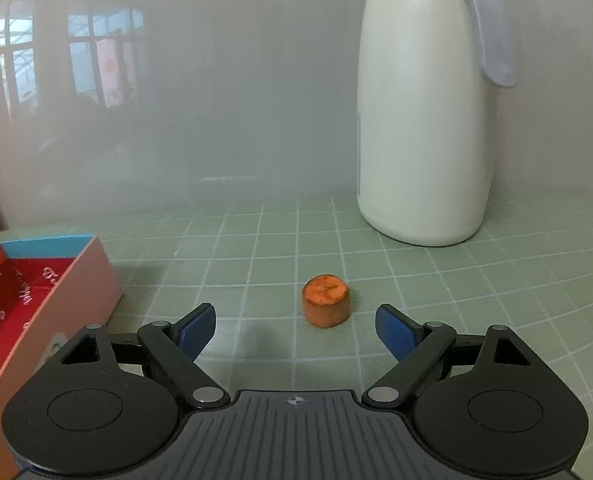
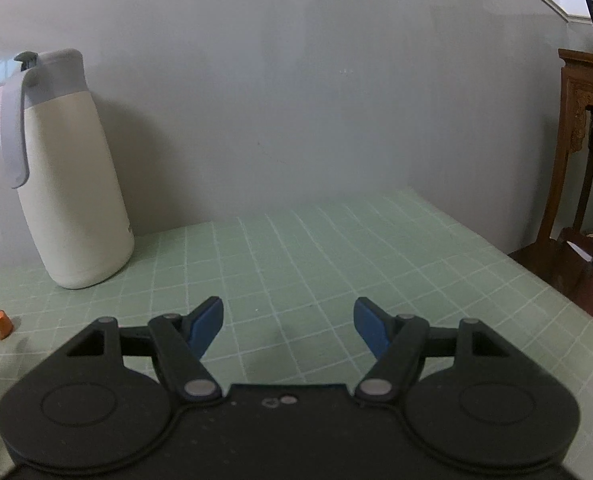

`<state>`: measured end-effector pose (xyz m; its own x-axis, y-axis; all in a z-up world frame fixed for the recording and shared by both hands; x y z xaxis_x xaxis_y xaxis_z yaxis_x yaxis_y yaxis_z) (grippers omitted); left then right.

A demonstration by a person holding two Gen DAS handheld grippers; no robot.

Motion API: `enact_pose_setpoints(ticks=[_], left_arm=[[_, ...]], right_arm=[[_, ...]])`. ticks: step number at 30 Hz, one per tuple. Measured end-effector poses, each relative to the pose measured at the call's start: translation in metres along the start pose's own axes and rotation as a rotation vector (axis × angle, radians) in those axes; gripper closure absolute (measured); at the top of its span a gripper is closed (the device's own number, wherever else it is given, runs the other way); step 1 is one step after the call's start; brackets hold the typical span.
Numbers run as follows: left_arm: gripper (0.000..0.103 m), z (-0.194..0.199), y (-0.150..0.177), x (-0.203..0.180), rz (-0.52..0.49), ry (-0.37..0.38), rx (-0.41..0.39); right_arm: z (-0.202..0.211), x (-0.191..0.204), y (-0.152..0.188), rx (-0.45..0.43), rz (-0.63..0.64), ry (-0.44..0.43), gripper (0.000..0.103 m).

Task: Organize fruits
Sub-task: 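Move the left gripper to the round carrot slice and close on it, then carry the carrot slice with the left gripper into the red box and release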

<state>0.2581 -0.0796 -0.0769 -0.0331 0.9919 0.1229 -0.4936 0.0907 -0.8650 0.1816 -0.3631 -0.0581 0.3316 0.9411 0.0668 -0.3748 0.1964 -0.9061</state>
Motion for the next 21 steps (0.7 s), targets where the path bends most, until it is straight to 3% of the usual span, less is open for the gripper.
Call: enact_pose_setpoints(ticks=[6,11,12,15,21], left_arm=[[0.021,-0.015,0.001,-0.012,-0.024,0.015,0.014],[0.035,-0.021,-0.001,-0.018,-0.035,0.032,0.028],[0.041,-0.021,-0.002,-0.018,-0.034,0.037,0.027],[0.072,-0.021,-0.003,-0.024,-0.077,0.028,0.018],[0.072,-0.010,0.000,-0.027,-0.096,0.044,0.013]], right_arm=[[-0.013,-0.024,-0.002,-0.003,-0.046,0.071,0.031],[-0.017,-0.028,-0.004,-0.008,-0.064,0.080,0.031],[-0.018,-0.026,-0.003,-0.008,-0.060,0.075,0.031],[-0.017,-0.026,-0.002,-0.007,-0.051,0.068,0.031],[-0.014,-0.024,-0.003,-0.005,-0.047,0.061,0.031]])
Point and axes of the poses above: each gripper's, at about its wrist camera, not at the fingertips, and z roughly against the way its jaws point, x to its left, y to its underside, the point moved 7 cm from there along -z, roughly the way its jaws point, and after that the axes turned 4 degrees about -x, right-handed, at the moved point
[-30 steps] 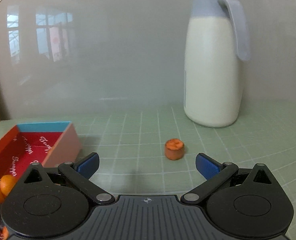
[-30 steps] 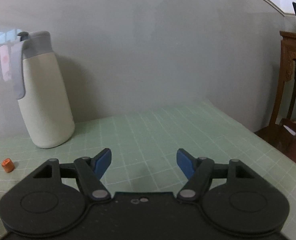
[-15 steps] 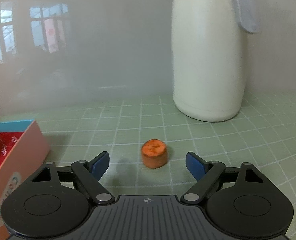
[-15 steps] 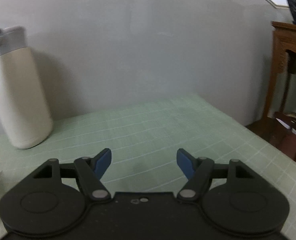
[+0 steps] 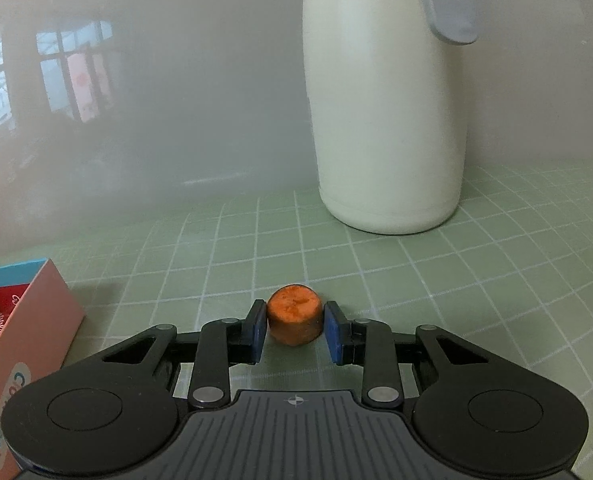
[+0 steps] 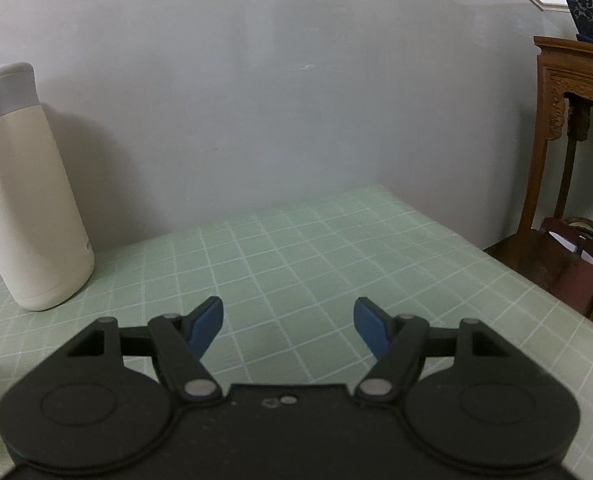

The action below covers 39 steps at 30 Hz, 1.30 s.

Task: Organize fruits
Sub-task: 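Carry the carrot slice with the left gripper into the red box and release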

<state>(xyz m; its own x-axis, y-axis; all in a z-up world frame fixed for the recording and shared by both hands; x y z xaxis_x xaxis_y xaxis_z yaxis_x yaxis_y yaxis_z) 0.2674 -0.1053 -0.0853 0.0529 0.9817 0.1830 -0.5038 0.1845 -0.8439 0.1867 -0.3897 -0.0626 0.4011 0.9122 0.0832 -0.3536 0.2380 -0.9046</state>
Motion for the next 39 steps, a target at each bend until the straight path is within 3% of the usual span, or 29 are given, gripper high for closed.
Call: enact_pose_setpoints(ticks=[17,27,39], left_arm=[[0.072,0.056,-0.004,0.027,-0.008,-0.009,-0.045],[0.072,0.093,-0.003,0.069,0.014,-0.044,-0.085],[0.072,0.124,0.018,0.142,0.127,-0.114,-0.094]], right_arm=[[0.022,0.036,-0.012,-0.007,-0.003,-0.073,0.031],[0.040,0.077,-0.015,-0.017,0.007,-0.139,0.031],[0.062,0.141,-0.007,-0.015,0.051,-0.232,0.031]])
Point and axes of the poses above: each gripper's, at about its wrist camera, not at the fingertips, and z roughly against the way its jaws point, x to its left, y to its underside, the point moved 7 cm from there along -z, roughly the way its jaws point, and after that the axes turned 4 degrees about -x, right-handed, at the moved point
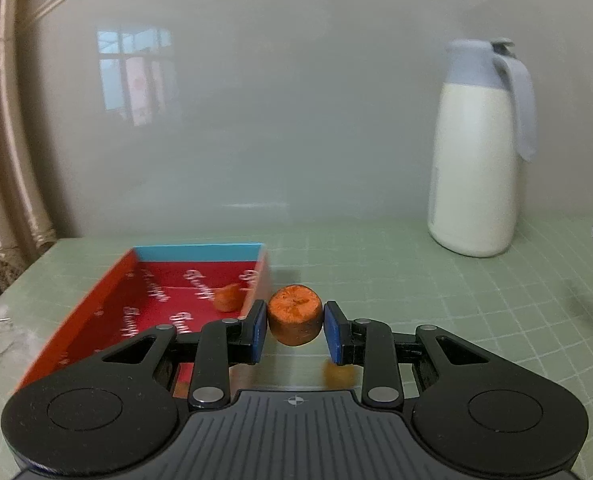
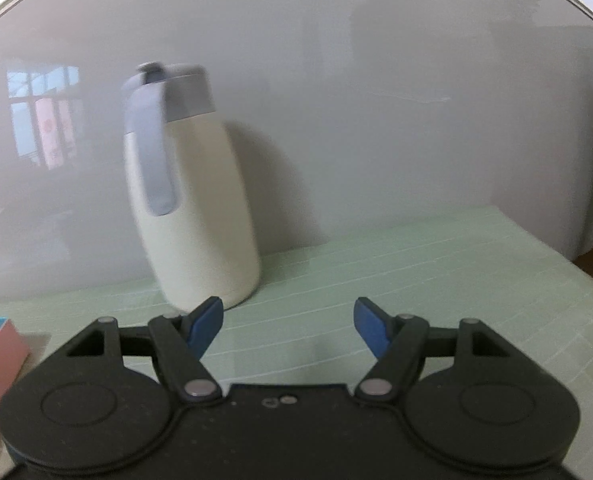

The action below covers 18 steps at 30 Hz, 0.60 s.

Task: Organize fruits
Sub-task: 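Carry the carrot slice with the left gripper into the red box and release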

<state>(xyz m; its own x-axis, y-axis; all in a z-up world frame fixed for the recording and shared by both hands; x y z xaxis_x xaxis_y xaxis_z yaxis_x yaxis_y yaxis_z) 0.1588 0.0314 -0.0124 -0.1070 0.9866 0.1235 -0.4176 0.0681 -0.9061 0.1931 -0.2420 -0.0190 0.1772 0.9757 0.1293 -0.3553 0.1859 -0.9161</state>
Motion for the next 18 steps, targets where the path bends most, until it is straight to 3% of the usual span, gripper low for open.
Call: enact_pose_setpoints(ticks=[18], left_arm=[[0.072,0.000,0.020,0.089,0.065,-0.109,0.017]], right_arm=[[-0.003,0.073,0.010,0.017,0.071,-0.084,0.031]])
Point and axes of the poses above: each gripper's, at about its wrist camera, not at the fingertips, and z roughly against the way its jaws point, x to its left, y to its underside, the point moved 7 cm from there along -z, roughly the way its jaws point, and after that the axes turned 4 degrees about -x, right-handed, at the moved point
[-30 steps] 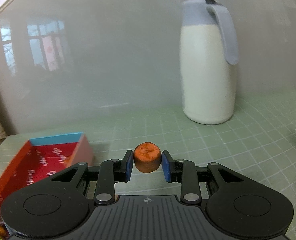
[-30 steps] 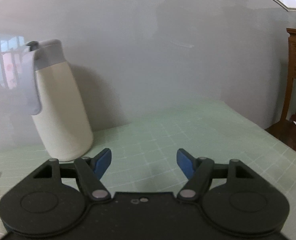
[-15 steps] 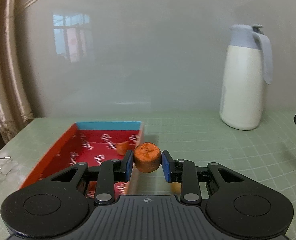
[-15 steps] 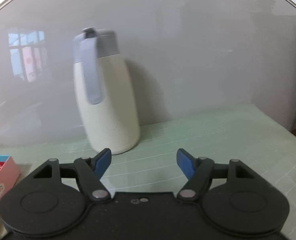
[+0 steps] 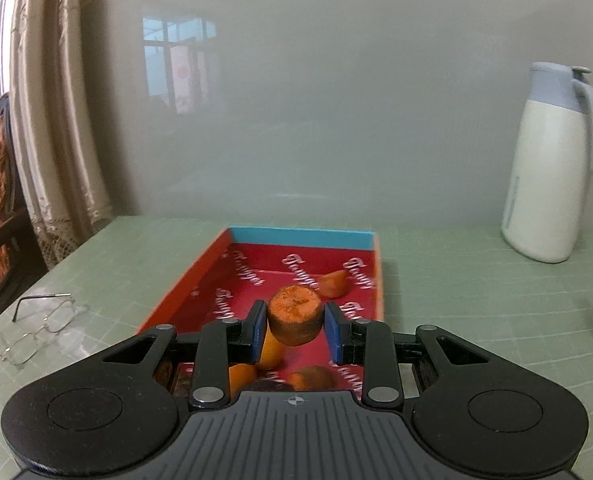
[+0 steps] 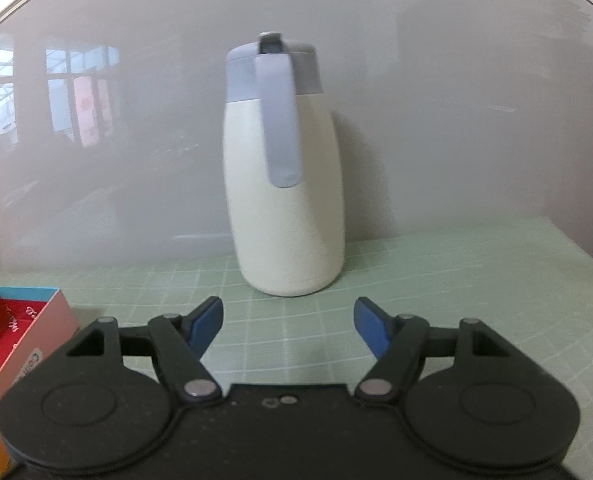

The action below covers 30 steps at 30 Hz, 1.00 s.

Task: Organize fruits
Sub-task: 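Carry the carrot slice with the left gripper into the red box and release, then move the right gripper to the tan round nut and close on it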

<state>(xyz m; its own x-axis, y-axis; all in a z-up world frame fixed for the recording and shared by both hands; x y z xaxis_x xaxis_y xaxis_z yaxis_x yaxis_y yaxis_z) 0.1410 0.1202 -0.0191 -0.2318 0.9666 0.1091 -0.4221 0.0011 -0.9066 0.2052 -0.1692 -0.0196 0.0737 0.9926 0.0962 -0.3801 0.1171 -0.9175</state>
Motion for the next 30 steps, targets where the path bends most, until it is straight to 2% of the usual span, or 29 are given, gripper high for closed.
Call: enact_pose_setpoints(ticks=[11,12,13,15,17,24,30], left_arm=[[0.072,-0.013,0.017,0.037,0.040,-0.042,0.034],[0.066,-0.015,0.018,0.039,0.053,-0.042,0.042],[0.041,-0.014,0.018,0.041,0.069,-0.039,0.039],[0.012,-0.010,0.015,0.047,0.098,-0.059,-0.005],[0.011,-0.005,0.010,0.050,0.089,-0.086,-0.042],[0.011,0.001,0.011,0.054,0.098,-0.078,-0.025],[0.011,0.016,0.019,0.063,0.101,-0.102,-0.011]], right_arm=[[0.000,0.031,0.003,0.002,0.030,-0.038,0.031],[0.000,0.034,0.004,0.002,0.036,-0.042,0.029],[0.000,0.036,0.004,0.003,0.041,-0.044,0.029],[0.001,0.039,0.006,0.003,0.052,-0.049,0.028],[0.001,0.040,0.008,0.007,0.063,-0.050,0.028],[0.006,0.042,0.009,0.011,0.079,-0.065,0.028],[0.013,0.049,0.014,0.027,0.101,-0.107,0.028]])
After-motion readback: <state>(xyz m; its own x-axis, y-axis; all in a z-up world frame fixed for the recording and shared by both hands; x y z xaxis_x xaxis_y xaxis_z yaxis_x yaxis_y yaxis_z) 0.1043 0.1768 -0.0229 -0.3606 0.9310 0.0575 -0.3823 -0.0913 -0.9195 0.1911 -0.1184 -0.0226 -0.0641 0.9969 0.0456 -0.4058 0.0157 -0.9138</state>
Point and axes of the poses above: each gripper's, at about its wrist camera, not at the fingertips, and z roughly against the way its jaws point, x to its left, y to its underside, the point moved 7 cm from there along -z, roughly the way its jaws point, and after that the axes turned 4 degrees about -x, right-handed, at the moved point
